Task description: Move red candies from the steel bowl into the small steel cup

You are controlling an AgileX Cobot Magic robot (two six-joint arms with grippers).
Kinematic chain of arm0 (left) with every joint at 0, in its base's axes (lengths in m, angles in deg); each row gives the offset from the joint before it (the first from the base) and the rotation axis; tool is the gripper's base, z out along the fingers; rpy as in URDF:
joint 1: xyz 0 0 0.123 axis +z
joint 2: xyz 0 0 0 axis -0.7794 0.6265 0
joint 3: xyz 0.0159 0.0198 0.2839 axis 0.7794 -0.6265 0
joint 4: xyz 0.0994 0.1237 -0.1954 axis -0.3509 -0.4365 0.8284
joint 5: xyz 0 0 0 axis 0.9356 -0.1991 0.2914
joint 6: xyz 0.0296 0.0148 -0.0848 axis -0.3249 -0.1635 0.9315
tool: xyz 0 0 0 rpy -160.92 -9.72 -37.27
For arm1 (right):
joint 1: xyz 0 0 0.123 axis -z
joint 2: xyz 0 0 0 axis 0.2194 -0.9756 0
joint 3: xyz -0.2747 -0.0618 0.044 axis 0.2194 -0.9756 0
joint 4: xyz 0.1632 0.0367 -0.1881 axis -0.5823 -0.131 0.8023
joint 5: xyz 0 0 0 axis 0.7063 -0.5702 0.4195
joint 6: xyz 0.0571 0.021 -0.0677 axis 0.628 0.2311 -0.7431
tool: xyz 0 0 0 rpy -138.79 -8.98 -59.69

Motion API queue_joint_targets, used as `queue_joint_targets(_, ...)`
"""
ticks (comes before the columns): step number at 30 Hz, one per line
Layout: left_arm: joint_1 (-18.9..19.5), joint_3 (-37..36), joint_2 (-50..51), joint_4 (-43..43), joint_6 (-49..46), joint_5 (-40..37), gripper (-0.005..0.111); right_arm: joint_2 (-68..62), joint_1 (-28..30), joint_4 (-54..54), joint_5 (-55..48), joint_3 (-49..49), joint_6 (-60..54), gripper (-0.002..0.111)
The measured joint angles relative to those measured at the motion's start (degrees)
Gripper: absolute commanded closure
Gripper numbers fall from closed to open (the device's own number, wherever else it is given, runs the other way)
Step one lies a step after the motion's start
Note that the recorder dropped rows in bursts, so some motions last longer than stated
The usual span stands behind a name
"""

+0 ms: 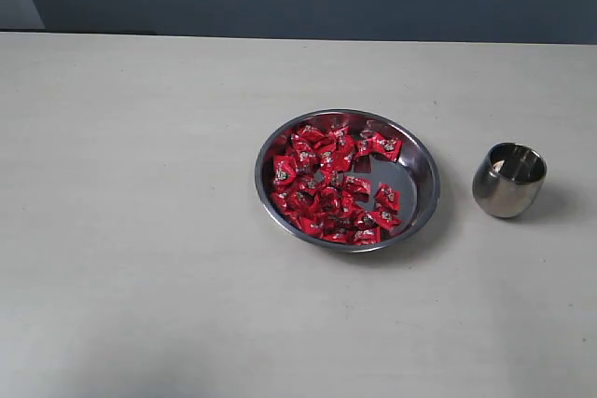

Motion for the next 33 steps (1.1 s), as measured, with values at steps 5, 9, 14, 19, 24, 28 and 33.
queue_joint_targets(5, 0.0, 0.0, 0.0, 0.0, 0.0, 0.0, 0.106, -31.02, 0.0, 45.02, 3.74, 19.86, 26.26, 0.109)
queue_joint_targets(9, 0.0, 0.0, 0.0, 0.0, 0.0, 0.0, 0.106, -69.24, -2.08, 72.79, 20.45, 50.86, 43.4, 0.097)
queue_joint_targets(14, 0.0, 0.0, 0.0, 0.0, 0.0, 0.0, 0.106, -94.6, -9.94, 78.6, 20.47, 75.52, 49.59, 0.096)
queue_joint_targets(19, 0.0, 0.0, 0.0, 0.0, 0.0, 0.0, 0.106, -101.75, -13.96, 79.13, 8.23, 85.84, 50.61, 0.096)
queue_joint_targets(24, 0.0, 0.0, 0.0, 0.0, 0.0, 0.0, 0.106, -102.48, -14.78, 79.24, -11.34, 87.58, 44.21, 0.096)
queue_joint_targets(28, 0.0, 0.0, 0.0, 0.0, 0.0, 0.0, 0.106, -102.82, -14.33, 76.73, -30.46, 87.69, 29.94, 0.096)
queue_joint_targets(33, 0.0, 0.0, 0.0, 0.0, 0.0, 0.0, 0.106, -103.92, -12.4, 46.5, -48.09, 87.84, -8.29, 0.096)
